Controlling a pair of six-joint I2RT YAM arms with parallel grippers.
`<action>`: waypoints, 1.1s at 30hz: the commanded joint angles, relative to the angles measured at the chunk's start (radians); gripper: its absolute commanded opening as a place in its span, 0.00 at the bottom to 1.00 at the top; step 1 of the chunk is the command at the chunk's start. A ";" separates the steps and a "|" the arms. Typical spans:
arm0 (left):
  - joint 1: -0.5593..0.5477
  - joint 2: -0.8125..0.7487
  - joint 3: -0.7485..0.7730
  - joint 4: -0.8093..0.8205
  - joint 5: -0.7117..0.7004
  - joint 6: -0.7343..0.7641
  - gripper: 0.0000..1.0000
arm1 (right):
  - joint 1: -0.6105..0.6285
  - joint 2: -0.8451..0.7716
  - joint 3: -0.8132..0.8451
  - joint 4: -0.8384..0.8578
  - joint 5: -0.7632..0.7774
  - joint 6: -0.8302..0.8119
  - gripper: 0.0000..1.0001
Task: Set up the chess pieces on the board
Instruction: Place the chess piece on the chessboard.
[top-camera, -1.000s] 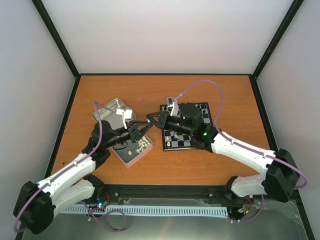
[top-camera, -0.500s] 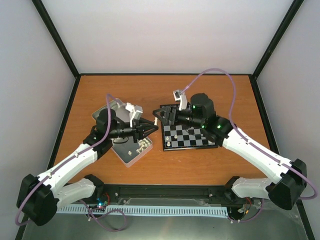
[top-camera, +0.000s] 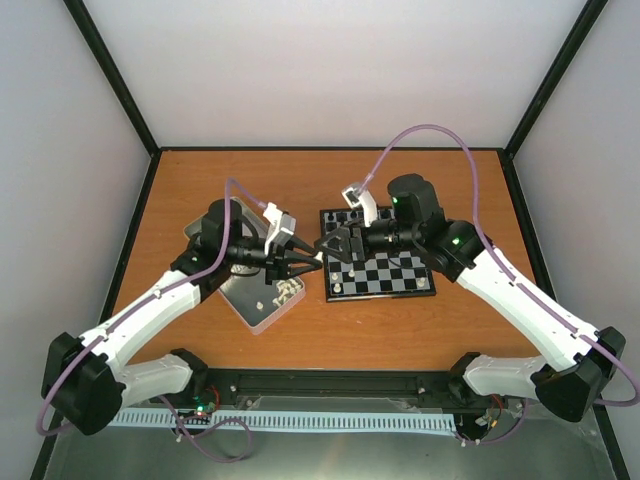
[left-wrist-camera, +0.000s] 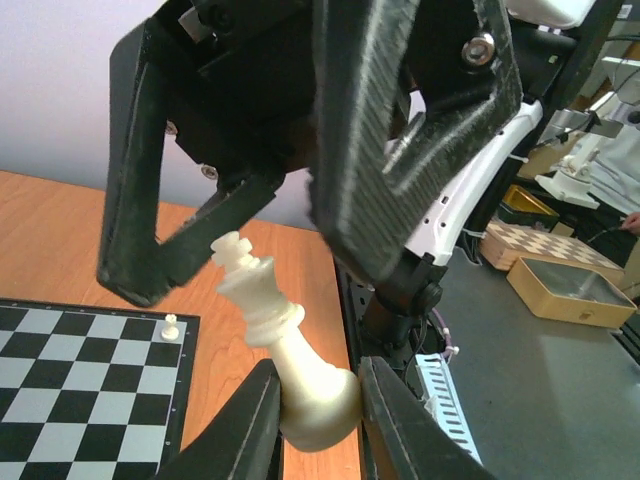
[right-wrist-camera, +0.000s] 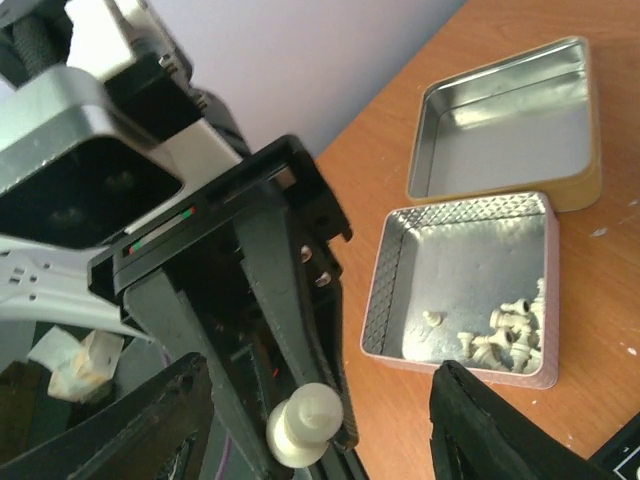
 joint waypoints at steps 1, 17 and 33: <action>0.003 0.026 0.056 -0.040 0.064 0.106 0.08 | -0.006 0.004 -0.009 -0.027 -0.110 -0.037 0.57; 0.003 0.021 0.060 -0.056 0.038 0.113 0.08 | -0.006 0.013 -0.048 0.035 -0.142 0.009 0.15; 0.003 0.011 0.057 -0.101 -0.551 -0.181 0.81 | 0.004 -0.219 -0.521 0.302 0.802 -0.110 0.09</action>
